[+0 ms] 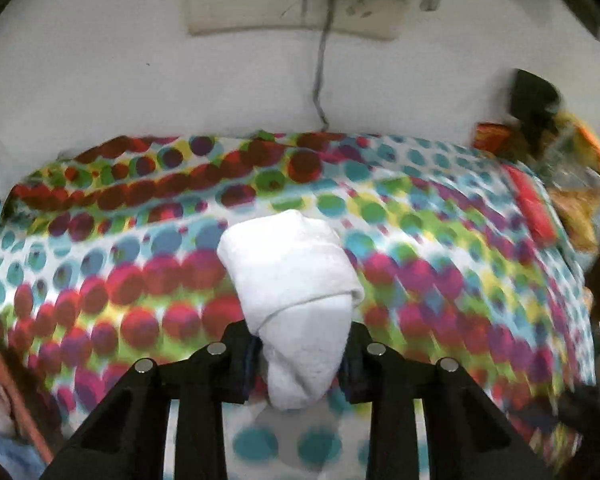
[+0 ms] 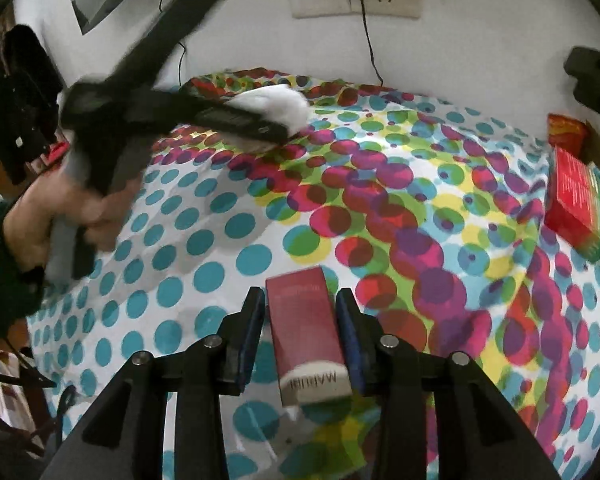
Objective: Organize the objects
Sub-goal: 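Carry the white sock over the tray and lower it with the left gripper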
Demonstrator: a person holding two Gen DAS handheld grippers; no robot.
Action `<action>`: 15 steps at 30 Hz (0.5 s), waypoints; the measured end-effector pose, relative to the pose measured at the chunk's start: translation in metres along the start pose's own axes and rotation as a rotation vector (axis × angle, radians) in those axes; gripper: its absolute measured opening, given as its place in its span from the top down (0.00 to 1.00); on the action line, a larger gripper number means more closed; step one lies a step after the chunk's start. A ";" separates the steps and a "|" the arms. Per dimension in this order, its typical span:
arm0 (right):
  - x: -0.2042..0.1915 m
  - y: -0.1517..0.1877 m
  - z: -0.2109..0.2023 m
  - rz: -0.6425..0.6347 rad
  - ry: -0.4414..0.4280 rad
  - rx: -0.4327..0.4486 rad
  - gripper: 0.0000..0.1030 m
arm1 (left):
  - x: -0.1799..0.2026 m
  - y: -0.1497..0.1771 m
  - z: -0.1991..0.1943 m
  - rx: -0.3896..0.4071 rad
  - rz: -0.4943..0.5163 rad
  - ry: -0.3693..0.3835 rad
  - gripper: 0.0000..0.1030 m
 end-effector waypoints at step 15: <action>-0.019 -0.023 0.016 -0.051 0.160 0.096 0.72 | 0.014 0.120 -0.103 0.054 -0.057 0.031 0.70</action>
Point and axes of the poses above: each gripper's, at about its wrist camera, not at the fingertips, and z roughly the way its jaws point, x to its right, y to its underside, the point moved 5 cm from there along z, roughly the way its jaws point, and after that the axes turned 3 degrees about z, right-handed, at the moved point
